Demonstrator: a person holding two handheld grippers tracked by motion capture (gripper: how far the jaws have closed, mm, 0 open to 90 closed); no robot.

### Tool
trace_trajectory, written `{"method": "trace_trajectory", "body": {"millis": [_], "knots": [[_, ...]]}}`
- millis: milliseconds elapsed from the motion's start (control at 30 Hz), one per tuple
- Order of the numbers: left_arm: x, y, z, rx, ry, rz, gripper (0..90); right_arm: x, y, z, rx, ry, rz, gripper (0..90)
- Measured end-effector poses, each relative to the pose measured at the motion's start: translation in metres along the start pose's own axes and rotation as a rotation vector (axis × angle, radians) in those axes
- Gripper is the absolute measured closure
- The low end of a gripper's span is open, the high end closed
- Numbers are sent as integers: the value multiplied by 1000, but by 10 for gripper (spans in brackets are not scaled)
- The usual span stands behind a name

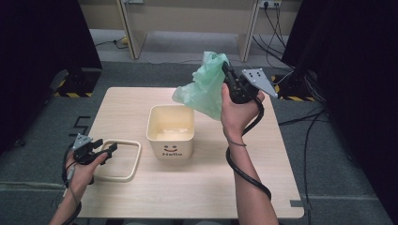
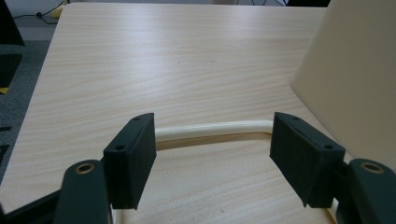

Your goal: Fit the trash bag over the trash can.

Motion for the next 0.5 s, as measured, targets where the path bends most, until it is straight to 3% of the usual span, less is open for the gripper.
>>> {"method": "trace_trajectory", "body": {"millis": [500], "knots": [[1, 0, 0, 0, 0, -1, 306, 2, 5, -11, -18, -7, -5, 900]]}}
Point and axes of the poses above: each handheld gripper's, and its own axes: y roughly forward along the jaws, x roughly out of its underside, z roughly to its right, the point moved 5 cm from there along y, roughly forward along the jaws, and after that the axes turned 13 degrees about y, right-handed, at the moved point
